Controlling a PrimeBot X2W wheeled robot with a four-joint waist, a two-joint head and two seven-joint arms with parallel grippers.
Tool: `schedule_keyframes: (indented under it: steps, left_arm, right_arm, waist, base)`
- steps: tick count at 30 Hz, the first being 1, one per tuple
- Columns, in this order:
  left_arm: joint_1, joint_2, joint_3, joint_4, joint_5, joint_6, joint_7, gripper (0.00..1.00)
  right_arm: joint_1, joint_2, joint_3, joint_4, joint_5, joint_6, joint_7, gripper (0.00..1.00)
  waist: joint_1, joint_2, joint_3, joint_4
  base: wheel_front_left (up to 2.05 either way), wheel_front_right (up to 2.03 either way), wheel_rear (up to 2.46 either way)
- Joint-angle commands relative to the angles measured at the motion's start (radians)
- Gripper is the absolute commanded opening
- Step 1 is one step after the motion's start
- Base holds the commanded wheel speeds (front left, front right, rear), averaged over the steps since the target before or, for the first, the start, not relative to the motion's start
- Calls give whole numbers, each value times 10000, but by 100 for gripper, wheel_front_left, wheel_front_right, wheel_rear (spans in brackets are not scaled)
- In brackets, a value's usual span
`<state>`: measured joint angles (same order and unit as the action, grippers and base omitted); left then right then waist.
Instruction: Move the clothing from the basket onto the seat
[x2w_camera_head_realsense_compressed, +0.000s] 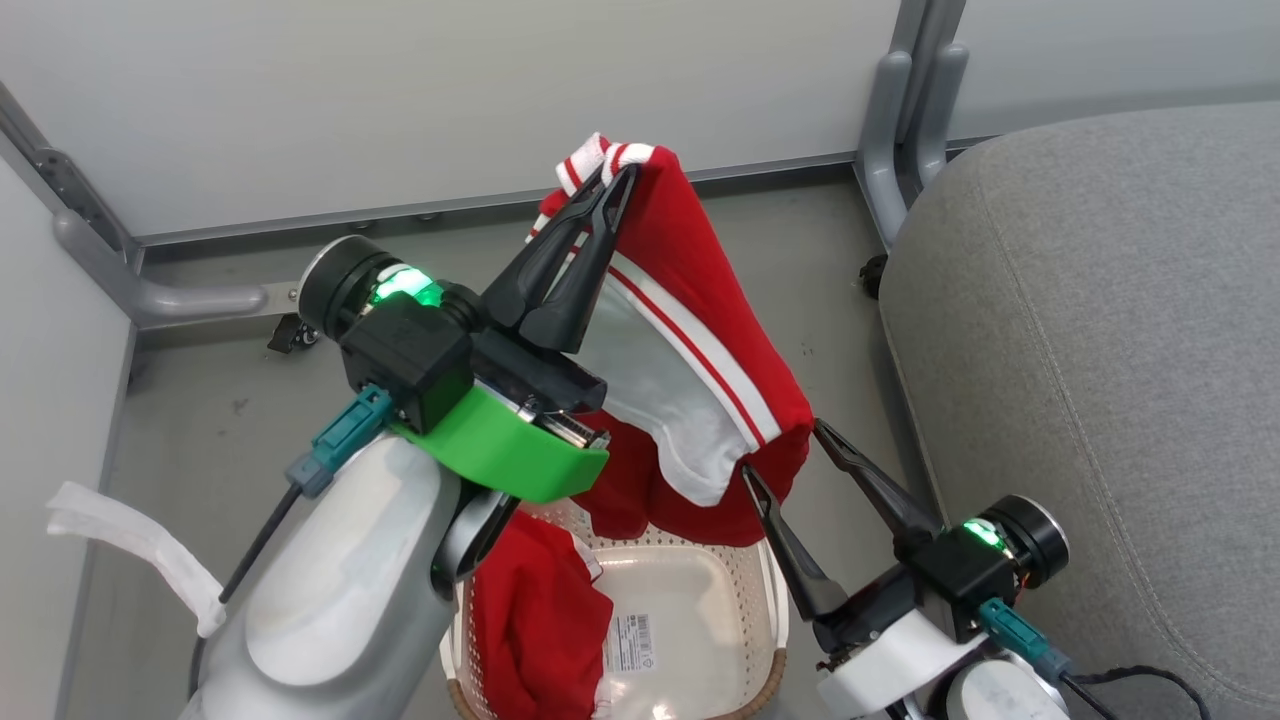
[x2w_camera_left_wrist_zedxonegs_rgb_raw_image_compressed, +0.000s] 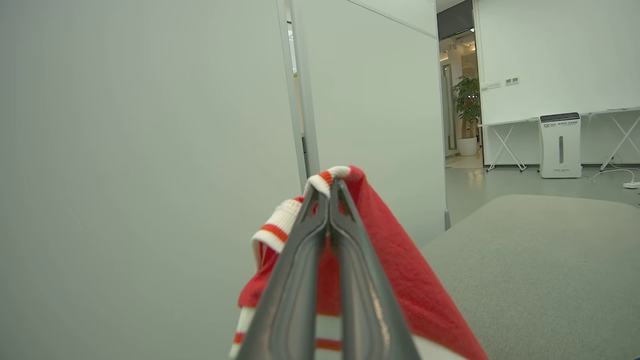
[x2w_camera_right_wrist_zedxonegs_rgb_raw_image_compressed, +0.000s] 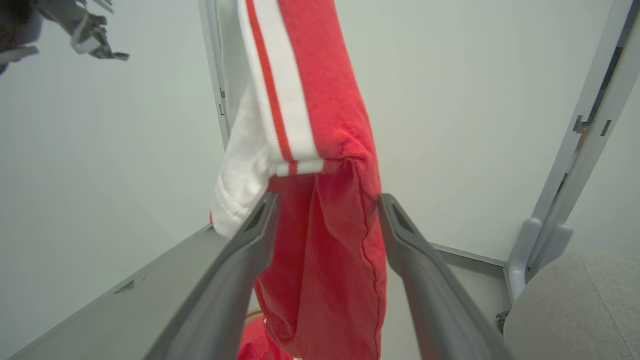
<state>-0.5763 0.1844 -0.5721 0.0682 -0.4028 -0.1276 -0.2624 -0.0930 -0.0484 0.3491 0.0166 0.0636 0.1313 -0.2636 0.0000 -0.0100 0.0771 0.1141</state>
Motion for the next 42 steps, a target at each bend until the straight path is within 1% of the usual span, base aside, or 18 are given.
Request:
schedule_keyframes:
  steps: [1,5,9,17,18,19,22,31,33,34,35,42]
  left_arm:
    - [-179,-43,-63,-101,98,8,-32,0]
    - [-308,-143,-299,-303,108,-1,-9,0]
    - [-382,-212,-571,-539,85,-9,18,0]
    - [-157,-362,-1102,-932,-133,-21,62,0]
    - [-103,-358,-1154,-884,-158,-21,77,0]
    - [-48,-333,-1214,-809,-159,-22,82,0]
    - [109,-309,-1275,-620,-249,-23,64,0]
    - [348,-275,-1279,-52,-305,4,7,0]
    - [381,-275,-1226,80,-332,70,2,0]
    - [365,-265,-1207,117,-294,117,-3,35]
    - [368,-259,-1180,157,-256,162,-9,100]
    - [553,-163,-1061,257,-195,230,-16,100]
  right_arm:
    - [-234,-35,-34,133,-256,-10,-18,100]
    - [-664,-35,-98,614,-602,-10,-17,100]
    - [-1112,-33,-108,985,-643,-10,-17,100]
    - [-1863,-36,482,1865,252,-10,-17,100]
    - [-1919,-39,458,1883,347,-10,-17,39]
    - [-1959,-33,432,1862,477,-10,-17,0]
    - [-1878,-36,397,1835,777,-10,-17,0]
    - [-1700,-35,339,1674,667,-10,-17,0]
    - [-1696,-35,301,1656,657,-10,-17,0]
    - [-1689,-35,286,1649,655,-10,-17,0]
    - [-1678,-35,257,1649,660,-10,-17,0]
    - [-1651,-33,-177,1710,655,-10,-17,0]
  waist:
    - [0,100,29,39]
    - [0,100,56,145]
    - [0,100,109,249]
    - [0,100,283,412]
    - [0,100,299,433]
    - [0,100,312,457]
    - [0,100,322,477]
    - [0,100,362,506]
    - [0,100,354,519]
    - [0,100,354,525]
    - [0,100,352,535]
    - [0,100,390,657]
  base:
    - [0,0,0]
    - [0,0,0]
    - [0,0,0]
    - [0,0,0]
    - [0,0,0]
    - [0,0,0]
    - [0,0,0]
    - [0,0,0]
    - [0,0,0]
    - [0,0,0]
    - [0,0,0]
    - [0,0,0]
